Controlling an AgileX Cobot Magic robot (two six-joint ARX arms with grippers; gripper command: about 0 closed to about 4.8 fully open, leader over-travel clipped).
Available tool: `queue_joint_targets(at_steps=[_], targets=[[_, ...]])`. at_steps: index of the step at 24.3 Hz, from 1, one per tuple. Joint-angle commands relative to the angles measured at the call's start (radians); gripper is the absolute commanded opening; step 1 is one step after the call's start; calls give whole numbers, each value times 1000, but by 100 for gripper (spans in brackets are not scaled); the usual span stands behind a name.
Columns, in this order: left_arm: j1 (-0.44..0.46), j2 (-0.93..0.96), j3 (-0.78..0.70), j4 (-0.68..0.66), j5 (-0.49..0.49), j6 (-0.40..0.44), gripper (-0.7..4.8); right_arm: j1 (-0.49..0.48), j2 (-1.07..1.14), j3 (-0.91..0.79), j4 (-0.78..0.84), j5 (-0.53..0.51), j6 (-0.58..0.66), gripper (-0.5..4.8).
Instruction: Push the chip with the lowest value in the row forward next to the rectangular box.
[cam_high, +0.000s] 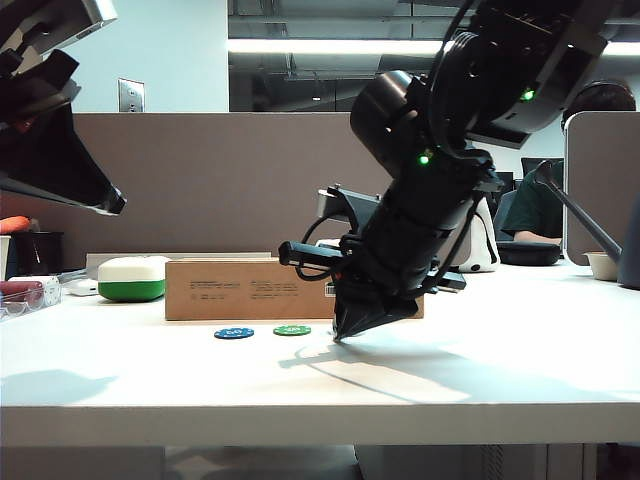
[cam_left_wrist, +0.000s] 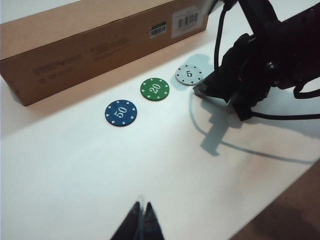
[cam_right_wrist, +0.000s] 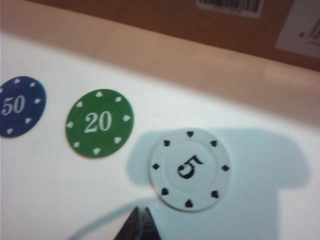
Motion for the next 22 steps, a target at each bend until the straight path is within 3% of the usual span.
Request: queue_joint_targets(at_steps=[1, 4, 22], targets=[[0, -2, 7, 16, 2, 4, -5, 2, -1, 34, -38, 68, 0, -6], [0, -2, 7, 16, 2, 4, -5, 1, -1, 76, -133, 70, 2, -6], [0, -2, 7, 16, 3, 4, -5, 2, 18, 87, -147, 84, 37, -6]])
